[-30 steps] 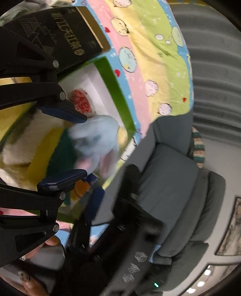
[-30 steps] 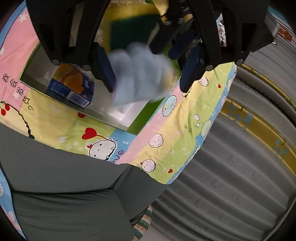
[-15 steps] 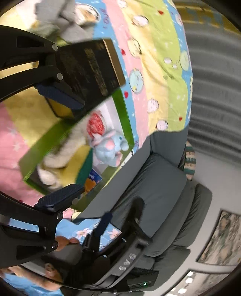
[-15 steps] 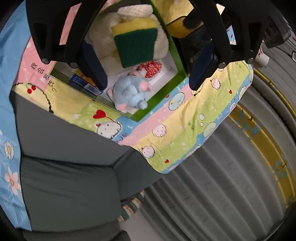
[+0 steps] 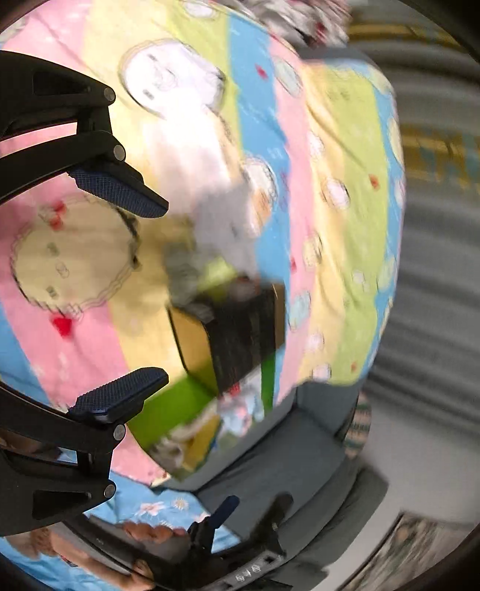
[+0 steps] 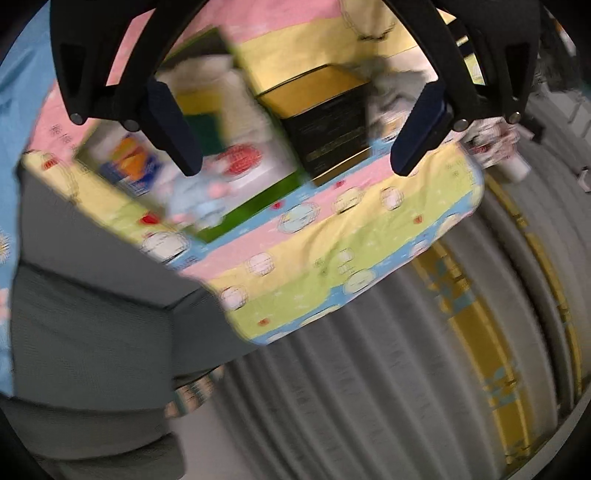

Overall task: Organize soft objects
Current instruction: 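Move the right tool back toward the grey cloths on the bed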

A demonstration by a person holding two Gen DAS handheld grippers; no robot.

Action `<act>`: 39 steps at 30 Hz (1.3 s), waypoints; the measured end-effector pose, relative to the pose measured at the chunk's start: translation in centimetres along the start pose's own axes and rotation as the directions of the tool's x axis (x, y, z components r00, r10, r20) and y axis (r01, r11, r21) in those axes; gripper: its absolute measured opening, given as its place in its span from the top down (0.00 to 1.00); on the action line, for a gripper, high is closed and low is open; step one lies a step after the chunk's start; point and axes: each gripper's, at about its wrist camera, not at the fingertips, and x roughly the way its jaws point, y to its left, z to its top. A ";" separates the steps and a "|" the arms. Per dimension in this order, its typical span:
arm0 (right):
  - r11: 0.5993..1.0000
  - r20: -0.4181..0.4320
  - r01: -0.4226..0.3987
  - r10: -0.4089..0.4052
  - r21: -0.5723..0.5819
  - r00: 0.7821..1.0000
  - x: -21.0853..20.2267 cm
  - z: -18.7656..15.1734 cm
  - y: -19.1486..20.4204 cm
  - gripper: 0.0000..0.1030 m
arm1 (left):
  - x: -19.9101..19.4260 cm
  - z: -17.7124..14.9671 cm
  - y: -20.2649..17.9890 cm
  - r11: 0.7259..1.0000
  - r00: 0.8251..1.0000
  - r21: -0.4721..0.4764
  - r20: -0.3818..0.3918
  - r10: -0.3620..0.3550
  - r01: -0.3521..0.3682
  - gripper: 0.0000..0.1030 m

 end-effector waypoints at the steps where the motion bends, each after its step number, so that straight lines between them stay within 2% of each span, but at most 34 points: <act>1: 0.999 -0.030 -0.045 0.045 0.007 0.999 0.5 -0.4 0.8 0.01 | -0.5 -0.8 2.0 0.999 1.000 -0.036 -0.005 0.018 -0.019 0.19; 3: 0.993 -0.092 -0.114 0.113 -0.003 0.989 2.2 -1.4 2.6 0.01 | -0.7 -2.1 4.9 0.993 0.998 -0.095 -0.010 0.066 -0.067 0.19; 6: 0.990 -0.181 -0.130 0.117 -0.063 0.977 5.3 -3.4 6.0 0.03 | -0.6 -4.2 8.4 0.978 0.992 -0.170 0.003 0.123 -0.121 0.19; 10: 0.978 -0.312 -0.166 0.119 -0.128 0.943 9.3 -6.4 9.5 0.19 | -0.1 -5.2 11.1 0.957 0.984 -0.228 -0.027 0.175 -0.176 0.19; 12: 0.970 -0.374 -0.170 0.096 -0.171 0.922 11.6 -7.9 11.3 0.20 | -0.4 -4.9 11.5 0.952 0.977 -0.225 0.001 0.211 -0.206 0.19; 13: 0.968 -0.399 -0.172 0.086 -0.185 0.913 12.8 -8.4 12.2 0.20 | -0.6 -4.9 11.5 0.944 0.968 -0.229 0.018 0.249 -0.239 0.19; 15: 0.965 -0.463 -0.176 0.069 -0.193 0.884 15.9 -9.3 14.0 0.19 | -0.5 -4.6 11.4 0.939 0.961 -0.226 0.034 0.275 -0.261 0.19; 17: 0.963 -0.514 -0.172 0.043 -0.206 0.857 18.7 -10.2 15.3 0.22 | -0.2 -4.5 11.5 0.950 0.968 -0.205 0.033 0.248 -0.236 0.19; 20: 0.958 -0.536 -0.106 -0.057 -0.268 0.843 21.9 -11.5 16.2 0.30 | 0.5 -4.8 12.4 0.946 0.970 -0.221 -0.011 0.242 -0.239 0.19; 21: 0.956 -0.538 -0.092 -0.075 -0.278 0.840 22.5 -11.8 16.1 0.40 | 0.5 -4.8 12.5 0.944 0.970 -0.225 -0.018 0.244 -0.241 0.19; 22: 0.959 -0.544 -0.082 -0.083 -0.273 0.835 23.2 -12.0 15.9 0.62 | 0.5 -4.8 12.6 0.944 0.970 -0.227 -0.022 0.241 -0.240 0.19; 23: 0.963 -0.551 -0.071 -0.088 -0.260 0.830 23.5 -12.0 15.5 0.74 | 0.4 -4.8 12.7 0.945 0.971 -0.229 -0.020 0.237 -0.235 0.19; 24: 0.969 -0.547 -0.067 -0.077 -0.239 0.834 23.6 -11.9 15.1 0.80 | 0.3 -4.7 12.7 0.946 0.974 -0.233 -0.012 0.227 -0.224 0.19; 26: 0.976 -0.514 -0.088 -0.029 -0.201 0.857 22.8 -11.3 14.7 0.83 | 0.1 -4.7 12.7 0.949 0.977 -0.237 -0.004 0.212 -0.207 0.19; 31: 0.976 -0.468 -0.113 0.014 -0.185 0.884 19.9 -9.5 15.0 0.86 | 0.3 -4.7 13.0 0.947 0.980 -0.254 -0.022 0.199 -0.198 0.19; 33: 0.970 -0.438 -0.137 0.036 -0.201 0.898 17.7 -8.5 15.5 0.86 | 0.3 -4.7 13.0 0.945 0.978 -0.255 -0.022 0.206 -0.205 0.19; 36: 0.954 -0.368 -0.180 0.082 -0.240 0.926 13.6 -7.1 16.5 0.92 | 0.2 -4.8 13.0 0.943 0.976 -0.256 -0.023 0.215 -0.213 0.19; 39: 0.933 -0.310 -0.250 0.165 -0.260 0.936 9.5 -6.1 17.3 0.93 | 0.2 -4.9 13.1 0.938 0.975 -0.267 -0.027 0.221 -0.220 0.19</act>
